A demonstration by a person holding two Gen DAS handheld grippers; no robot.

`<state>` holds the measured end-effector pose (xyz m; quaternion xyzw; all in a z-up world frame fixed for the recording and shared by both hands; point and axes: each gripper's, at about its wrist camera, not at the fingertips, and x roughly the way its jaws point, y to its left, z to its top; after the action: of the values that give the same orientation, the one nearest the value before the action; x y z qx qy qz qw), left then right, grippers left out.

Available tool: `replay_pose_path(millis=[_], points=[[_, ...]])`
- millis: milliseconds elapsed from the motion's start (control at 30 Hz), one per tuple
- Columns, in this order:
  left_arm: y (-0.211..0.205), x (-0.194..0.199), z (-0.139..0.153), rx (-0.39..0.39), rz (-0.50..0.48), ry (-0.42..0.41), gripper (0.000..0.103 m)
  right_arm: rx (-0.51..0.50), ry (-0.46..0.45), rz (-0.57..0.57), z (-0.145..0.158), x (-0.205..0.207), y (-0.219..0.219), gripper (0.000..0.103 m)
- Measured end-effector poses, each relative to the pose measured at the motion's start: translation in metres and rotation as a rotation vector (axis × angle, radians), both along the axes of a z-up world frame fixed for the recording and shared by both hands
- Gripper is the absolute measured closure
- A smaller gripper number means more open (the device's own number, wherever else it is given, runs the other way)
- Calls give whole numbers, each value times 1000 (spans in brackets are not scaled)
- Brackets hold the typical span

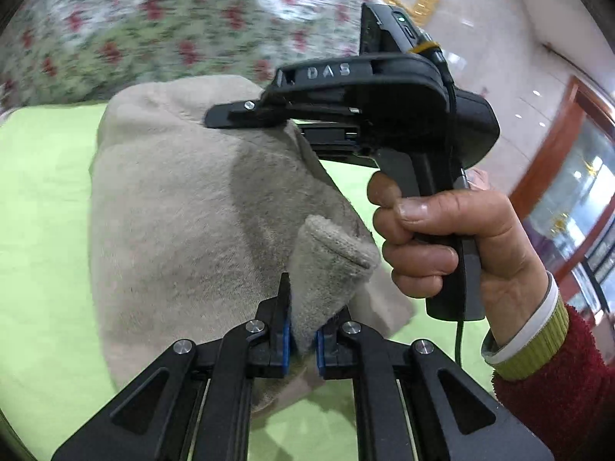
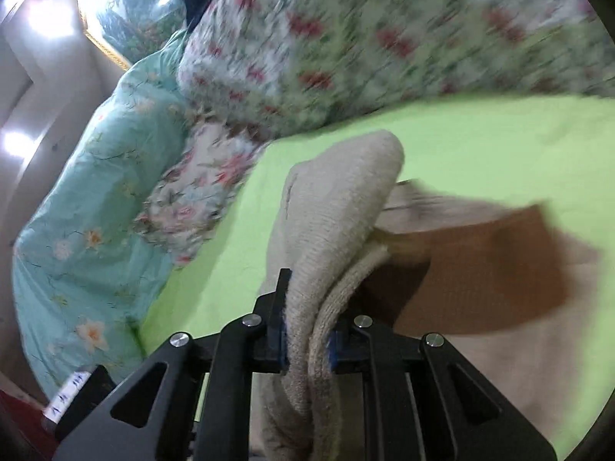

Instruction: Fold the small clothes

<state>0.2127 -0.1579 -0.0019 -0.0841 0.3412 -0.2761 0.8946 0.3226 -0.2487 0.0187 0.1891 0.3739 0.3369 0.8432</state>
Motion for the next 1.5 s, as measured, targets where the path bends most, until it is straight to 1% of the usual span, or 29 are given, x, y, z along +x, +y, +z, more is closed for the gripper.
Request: replay_pose_path(millis=[67, 133, 267, 333, 367, 467, 500, 533, 567, 600, 633, 667, 700, 733, 767, 800, 833, 867, 900, 933, 1000, 1033, 1100, 1200, 1267, 1300, 1333, 1400, 1500], points=[[-21, 4, -4, -14, -43, 14, 94, -44, -1, -57, -5, -8, -32, 87], [-46, 14, -17, -15, -82, 58, 94, -72, 35, -112, -21, -11, -60, 87], [-75, 29, -42, 27, -100, 116, 94, -113, 96, -158, -57, -8, -86, 87], [-79, 34, -50, 29, -96, 140, 94, -124, 104, -163, -67, -8, -92, 87], [-78, 36, -52, 25, -94, 144, 94, -125, 95, -163, -68, -8, -92, 87], [-72, 37, -48, -6, -91, 139, 94, -115, 46, -164, -57, -10, -91, 87], [-70, 39, -47, -11, -91, 135, 92, -114, 28, -169, -55, -13, -90, 87], [-74, 38, -47, -5, -96, 141, 89, -135, 20, -180, -54, -13, -89, 87], [-76, 39, -49, 1, -101, 151, 89, -205, 25, -195, -57, -11, -84, 87], [-79, 39, -52, 4, -107, 171, 89, -246, 27, -199, -59, -12, -81, 86], [-81, 37, -54, 2, -111, 180, 86, -295, 30, -203, -62, -12, -76, 85], [-79, 36, -54, -1, -117, 183, 84, -320, 27, -209, -64, -14, -74, 85], [-76, 32, -53, -6, -126, 180, 78, -325, 23, -222, -65, -16, -76, 85], [-72, 26, -52, -7, -130, 176, 69, -318, 22, -233, -64, -19, -80, 83], [-69, 21, -50, -5, -133, 171, 64, -310, 22, -252, -63, -23, -84, 81], [-62, 13, -46, 0, -135, 162, 53, -309, 21, -274, -61, -27, -89, 73], [-57, 7, -44, 3, -135, 153, 45, -314, 20, -306, -60, -31, -95, 67], [-48, -2, -39, 4, -133, 138, 41, -318, 23, -347, -57, -37, -103, 62], [-39, -8, -36, 1, -128, 128, 31, -302, 28, -357, -56, -40, -107, 52], [-30, -12, -33, -2, -116, 124, 19, -264, 38, -360, -55, -43, -113, 39], [-4, -20, -28, -25, -76, 112, 17, -156, 61, -344, -55, -51, -123, 29], [7, -19, -28, -33, -60, 116, 15, -131, 66, -333, -56, -52, -123, 27], [31, -23, -28, -47, -16, 133, 13, -103, 82, -317, -59, -55, -124, 27], [65, -5, -33, -76, 70, 173, 11, -73, 114, -300, -66, -51, -120, 27], [73, 13, -35, -94, 114, 207, 11, -49, 129, -295, -72, -51, -119, 27], [81, 21, -38, -117, 129, 227, 11, -38, 138, -292, -75, -50, -119, 27], [88, 26, -41, -142, 140, 243, 11, -29, 148, -288, -78, -49, -119, 27], [97, 40, -49, -165, 150, 266, 11, -21, 168, -278, -83, -47, -117, 27], [97, 57, -58, -184, 144, 299, 11, -19, 186, -256, -89, -44, -116, 27]])
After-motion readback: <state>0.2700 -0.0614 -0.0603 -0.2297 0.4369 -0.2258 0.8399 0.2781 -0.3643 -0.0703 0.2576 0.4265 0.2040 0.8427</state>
